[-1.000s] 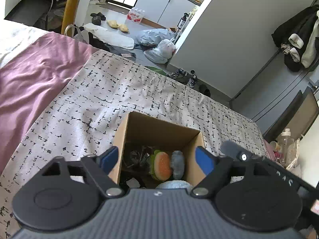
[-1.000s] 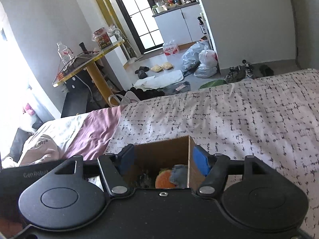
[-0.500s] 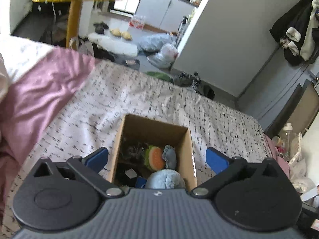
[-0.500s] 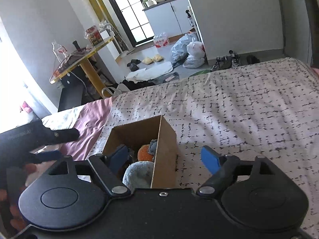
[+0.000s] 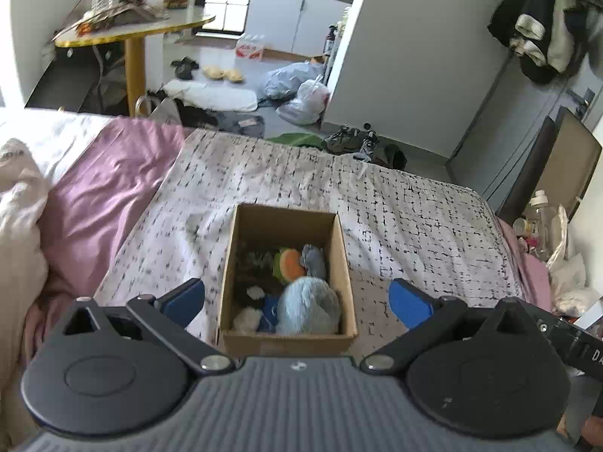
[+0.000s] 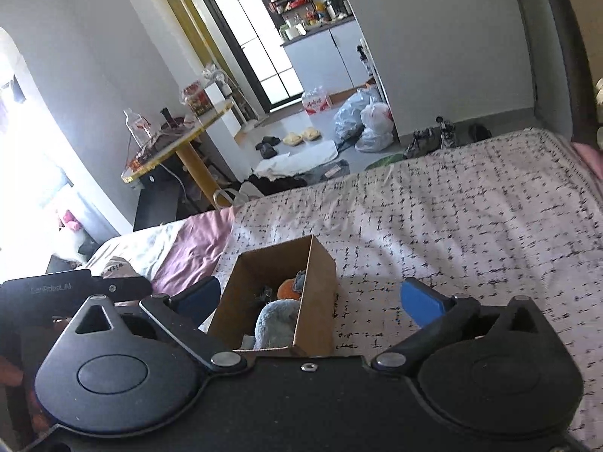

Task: Organize soft objects

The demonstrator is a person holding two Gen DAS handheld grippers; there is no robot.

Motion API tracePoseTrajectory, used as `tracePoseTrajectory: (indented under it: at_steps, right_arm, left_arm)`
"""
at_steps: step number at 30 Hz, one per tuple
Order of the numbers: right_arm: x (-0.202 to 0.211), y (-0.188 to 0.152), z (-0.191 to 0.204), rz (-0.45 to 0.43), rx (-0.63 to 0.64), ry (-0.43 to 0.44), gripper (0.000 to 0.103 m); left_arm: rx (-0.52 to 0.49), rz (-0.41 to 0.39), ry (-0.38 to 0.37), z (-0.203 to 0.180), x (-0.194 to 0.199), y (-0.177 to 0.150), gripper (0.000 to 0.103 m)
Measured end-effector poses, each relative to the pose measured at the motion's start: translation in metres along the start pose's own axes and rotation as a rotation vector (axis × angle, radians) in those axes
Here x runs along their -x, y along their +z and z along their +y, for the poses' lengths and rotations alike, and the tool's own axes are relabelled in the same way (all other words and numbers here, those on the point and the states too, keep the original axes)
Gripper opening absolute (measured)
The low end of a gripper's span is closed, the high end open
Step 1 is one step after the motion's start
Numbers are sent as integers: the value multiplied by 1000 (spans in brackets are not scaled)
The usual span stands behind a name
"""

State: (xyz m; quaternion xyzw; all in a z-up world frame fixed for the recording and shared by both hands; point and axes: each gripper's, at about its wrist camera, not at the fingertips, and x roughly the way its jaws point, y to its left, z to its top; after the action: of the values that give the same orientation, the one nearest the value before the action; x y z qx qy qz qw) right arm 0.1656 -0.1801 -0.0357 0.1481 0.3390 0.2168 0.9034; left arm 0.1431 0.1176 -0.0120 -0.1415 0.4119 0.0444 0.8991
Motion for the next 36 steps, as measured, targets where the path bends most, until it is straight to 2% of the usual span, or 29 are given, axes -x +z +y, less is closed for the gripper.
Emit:
tracePoseTrajectory:
  at_steps: [4, 9, 12, 22, 28, 36]
  right_arm:
    - [21, 2, -4, -7, -14, 11, 103]
    - [47, 2, -6, -16, -22, 54, 103]
    - [62, 0, -7, -25, -12, 53, 103]
    - [104, -17, -11, -29, 14, 53, 103]
    - [122, -31, -8, -29, 36, 56, 103]
    - [137, -45, -3, -18, 66, 68, 103]
  left_arm:
    - [69, 29, 1, -1, 22, -2, 103]
    - [22, 23, 33, -20, 51, -11, 103]
    - [11, 24, 27, -30, 65, -19, 103]
    - [-15, -55, 68, -53, 121, -51, 103]
    - [-28, -108, 88, -56, 146, -75, 103]
    - [-67, -136, 129, -66, 164, -103, 103]
